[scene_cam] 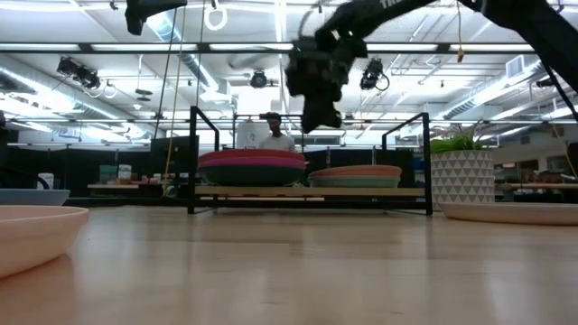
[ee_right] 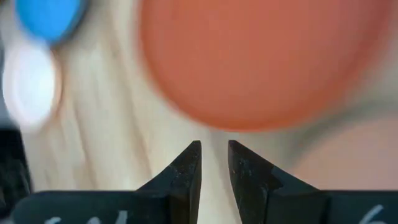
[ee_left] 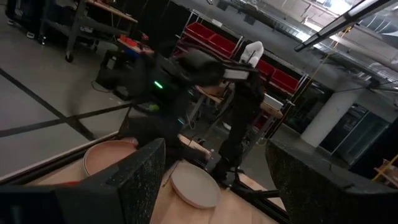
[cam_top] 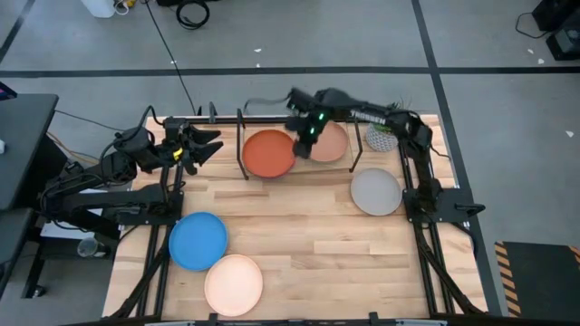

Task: Place and stack plates onto a shelf
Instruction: Stack the orange plate on top of the pink plate on the shelf

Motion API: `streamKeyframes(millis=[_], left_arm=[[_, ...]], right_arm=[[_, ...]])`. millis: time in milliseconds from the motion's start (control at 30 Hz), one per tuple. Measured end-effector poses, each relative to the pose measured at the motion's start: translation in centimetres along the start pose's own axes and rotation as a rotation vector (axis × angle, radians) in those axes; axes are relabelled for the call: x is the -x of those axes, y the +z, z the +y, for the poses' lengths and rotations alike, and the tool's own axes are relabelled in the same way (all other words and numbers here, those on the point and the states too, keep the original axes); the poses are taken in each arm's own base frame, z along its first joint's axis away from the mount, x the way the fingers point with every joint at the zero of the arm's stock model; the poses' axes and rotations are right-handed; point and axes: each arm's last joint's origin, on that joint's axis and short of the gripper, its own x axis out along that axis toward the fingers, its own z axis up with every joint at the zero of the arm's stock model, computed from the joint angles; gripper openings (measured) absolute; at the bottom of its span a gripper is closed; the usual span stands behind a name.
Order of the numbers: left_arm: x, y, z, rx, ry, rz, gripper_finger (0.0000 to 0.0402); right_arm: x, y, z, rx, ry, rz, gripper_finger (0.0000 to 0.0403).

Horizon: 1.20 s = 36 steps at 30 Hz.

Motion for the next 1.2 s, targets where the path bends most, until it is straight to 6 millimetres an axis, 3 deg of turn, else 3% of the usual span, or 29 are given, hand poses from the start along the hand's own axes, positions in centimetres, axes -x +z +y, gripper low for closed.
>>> streamKeyframes(millis=[233,433,767,867,1200], left_arm=[[0.0,0.0,0.0,-0.001,0.001,0.001,0.0286],[0.0,0.0,0.0,0.005,0.000,0.000,0.0286],[0.0,0.2,-0.1,0.009,-0.001,-0.021,0.0286],[0.0,0.2,0.0,0.009,0.007,-0.026,0.0286],[0.0,0.2,-0.1,0.009,0.007,-0.027,0.0286]], right_arm=[[-3.6,0.5,7.6,0.508,-0.072,-0.034,0.0084],[-4.9,0.7,11.2,0.669,-0.099,-0.106,0.0084],[-10.0,-2.0,10.9,0.682,-0.128,-0.048,0.0078],[-10.8,-2.2,10.8,0.702,-0.174,-0.081,0.0076],[-12.3,-2.7,7.9,0.668,-0.323,-0.115,0.0075]])
